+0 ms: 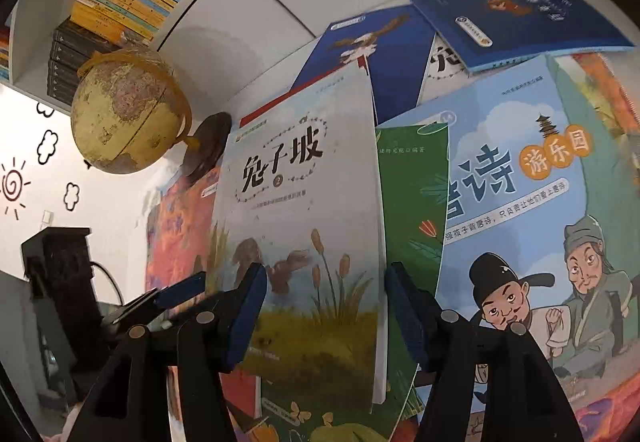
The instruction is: Organize books
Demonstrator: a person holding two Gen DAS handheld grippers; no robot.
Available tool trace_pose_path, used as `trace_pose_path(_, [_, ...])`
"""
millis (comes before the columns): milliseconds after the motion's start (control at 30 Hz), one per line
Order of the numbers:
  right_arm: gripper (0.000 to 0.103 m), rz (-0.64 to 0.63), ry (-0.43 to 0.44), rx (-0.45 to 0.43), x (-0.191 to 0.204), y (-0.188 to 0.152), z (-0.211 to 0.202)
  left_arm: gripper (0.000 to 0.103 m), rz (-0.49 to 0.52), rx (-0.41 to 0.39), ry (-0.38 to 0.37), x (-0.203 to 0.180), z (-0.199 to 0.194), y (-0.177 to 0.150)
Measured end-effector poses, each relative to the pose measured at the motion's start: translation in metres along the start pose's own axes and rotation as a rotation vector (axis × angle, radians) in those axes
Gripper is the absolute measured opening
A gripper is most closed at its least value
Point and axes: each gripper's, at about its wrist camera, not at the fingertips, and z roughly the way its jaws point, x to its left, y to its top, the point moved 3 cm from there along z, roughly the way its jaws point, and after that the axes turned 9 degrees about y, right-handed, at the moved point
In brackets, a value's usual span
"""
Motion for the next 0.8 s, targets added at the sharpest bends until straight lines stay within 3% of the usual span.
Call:
trace_pose_path(67, [0.061, -0.004, -0.017, 0.010, 0.001, -0.004, -0.002, 0.068, 0.005, 0.020, -0.018, -0.003, -0.003, -0.004])
trace_pose_path(200, [0.061, 0.023, 0.015, 0.044, -0.007, -0.021, -0.013, 0.068, -0.063, 0.070, -0.123, 0.002, -0.011, -0.022])
trace_pose_path(300, [0.061, 0.058, 0.057, 0.085, -0.011, -0.048, -0.024, 0.068, -0.070, 0.103, -0.141, 0.000, -0.021, -0.046])
trace_pose_path(500, [0.061, 0.048, 0.056, 0.227, -0.017, -0.121, -0.040, 0.064, -0.128, 0.207, -0.244, -0.003, -0.035, -0.107])
trace_pose_path(600, [0.061, 0.069, 0.086, 0.264, -0.024, -0.149, -0.048, 0.061, -0.135, 0.259, -0.237, -0.002, -0.033, -0.132])
trace_pose_path(700, [0.058, 0.111, 0.106, 0.217, -0.035, -0.156, -0.056, 0.060, -0.100, 0.287, -0.159, 0.000, -0.025, -0.147])
trace_pose_path(800, [0.058, 0.150, 0.152, 0.182, -0.043, -0.152, -0.055, 0.060, -0.096, 0.287, -0.165, 0.000, -0.023, -0.148])
